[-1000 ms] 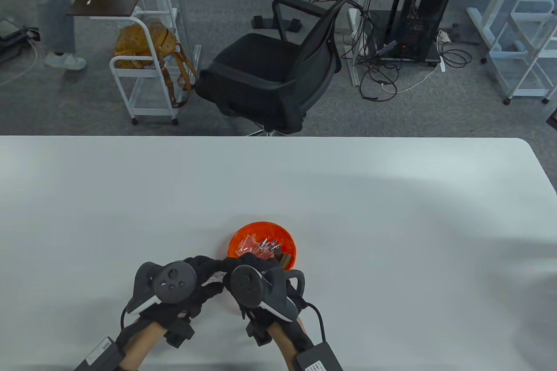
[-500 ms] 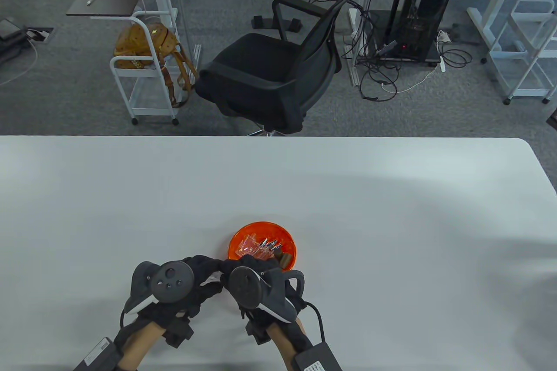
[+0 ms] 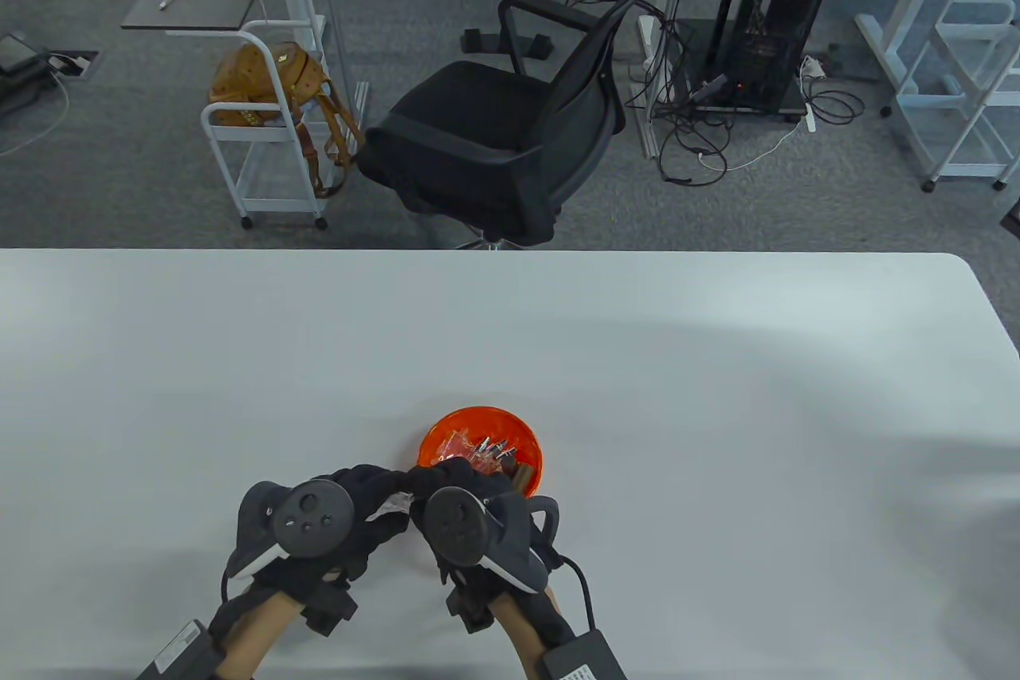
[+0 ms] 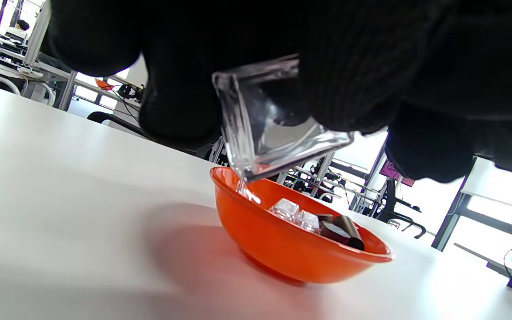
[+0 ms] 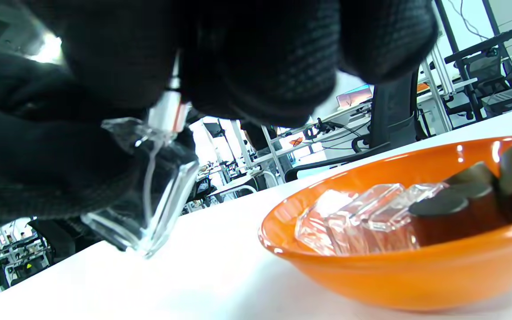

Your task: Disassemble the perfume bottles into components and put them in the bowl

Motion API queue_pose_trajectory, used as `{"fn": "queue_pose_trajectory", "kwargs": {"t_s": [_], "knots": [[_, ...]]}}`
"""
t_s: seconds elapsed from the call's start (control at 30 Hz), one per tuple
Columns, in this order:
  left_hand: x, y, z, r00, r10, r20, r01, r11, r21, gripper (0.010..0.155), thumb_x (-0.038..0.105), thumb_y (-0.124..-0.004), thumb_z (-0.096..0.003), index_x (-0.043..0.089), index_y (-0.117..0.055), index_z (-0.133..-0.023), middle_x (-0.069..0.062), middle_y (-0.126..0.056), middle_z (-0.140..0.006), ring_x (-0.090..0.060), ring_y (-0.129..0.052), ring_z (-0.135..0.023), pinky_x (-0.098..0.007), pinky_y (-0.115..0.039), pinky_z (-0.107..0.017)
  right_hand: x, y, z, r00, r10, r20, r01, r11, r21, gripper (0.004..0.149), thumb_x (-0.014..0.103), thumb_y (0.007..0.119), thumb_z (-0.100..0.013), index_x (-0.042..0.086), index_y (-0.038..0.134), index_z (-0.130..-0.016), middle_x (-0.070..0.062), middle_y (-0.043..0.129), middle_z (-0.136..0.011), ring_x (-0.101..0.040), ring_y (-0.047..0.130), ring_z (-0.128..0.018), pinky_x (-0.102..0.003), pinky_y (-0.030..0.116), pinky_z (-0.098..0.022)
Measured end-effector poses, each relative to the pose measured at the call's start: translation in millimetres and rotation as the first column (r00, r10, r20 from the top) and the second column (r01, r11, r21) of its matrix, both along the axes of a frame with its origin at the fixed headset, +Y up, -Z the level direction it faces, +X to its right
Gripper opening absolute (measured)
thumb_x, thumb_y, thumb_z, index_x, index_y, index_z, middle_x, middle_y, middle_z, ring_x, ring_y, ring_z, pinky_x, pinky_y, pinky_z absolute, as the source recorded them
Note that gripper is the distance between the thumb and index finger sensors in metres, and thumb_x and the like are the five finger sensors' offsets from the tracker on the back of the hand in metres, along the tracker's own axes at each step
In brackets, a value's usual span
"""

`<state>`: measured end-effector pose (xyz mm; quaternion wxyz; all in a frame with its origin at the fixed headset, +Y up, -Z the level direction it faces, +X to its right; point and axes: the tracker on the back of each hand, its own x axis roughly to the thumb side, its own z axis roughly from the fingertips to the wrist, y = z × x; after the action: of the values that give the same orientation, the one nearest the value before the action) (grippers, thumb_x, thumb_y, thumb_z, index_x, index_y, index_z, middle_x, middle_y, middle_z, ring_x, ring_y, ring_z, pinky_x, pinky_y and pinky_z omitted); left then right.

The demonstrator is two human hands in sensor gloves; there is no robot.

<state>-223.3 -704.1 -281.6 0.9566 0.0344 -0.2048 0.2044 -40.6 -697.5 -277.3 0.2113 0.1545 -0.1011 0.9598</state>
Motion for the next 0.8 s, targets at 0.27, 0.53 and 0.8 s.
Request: {"fn": "queue_pose_trajectory", "kwargs": {"t_s": [0.27,0.53,0.8], "knots": [[2.2,-0.8,-1.5,1.0,-0.003,0.0,0.003,1.0,-0.002,0.053,0.042,-0.092,-0.0389,0.022,-0.093,-0.088,-0.009,-0.101,-0.084,-0.029,-0.108,-0.064,-0.055,-0.079,-0.057,1.7,0.3,-1.4,1.0,0.018,-0.011,-0.018,1.0,-0.012,0.045,0.042,0.086,-0.035,0.034,0.083,-0.079,0.006,0.096,-0.073,-0.004,0.104,-0.039,-0.047,0.085,-0.052],[5.0,-2.5,-2.1,1.0,-0.008,0.007,0.008,1.0,0.0,0.053,0.042,-0.092,-0.039,0.022,-0.093,-0.088,-0.01,-0.101,-0.084,-0.029,-0.108,-0.064,-0.056,-0.079,-0.056,2.1,-1.3,-3.2,1.0,0.026,-0.011,-0.026,0.999,-0.037,0.045,0.041,0.086,-0.035,0.033,0.083,-0.079,0.004,0.095,-0.076,-0.005,0.104,-0.039,-0.048,0.085,-0.052],[1.2,3.7,1.0,0.999,0.035,-0.003,-0.035,0.999,-0.008,0.054,0.042,-0.092,-0.0391,0.022,-0.093,-0.088,-0.01,-0.101,-0.084,-0.029,-0.108,-0.064,-0.056,-0.079,-0.056,4.4,4.3,0.2,1.0,-0.001,-0.026,0.0,1.0,-0.026,0.045,0.042,0.086,-0.035,0.033,0.083,-0.078,0.004,0.095,-0.075,-0.005,0.104,-0.038,-0.048,0.085,-0.051]]}}
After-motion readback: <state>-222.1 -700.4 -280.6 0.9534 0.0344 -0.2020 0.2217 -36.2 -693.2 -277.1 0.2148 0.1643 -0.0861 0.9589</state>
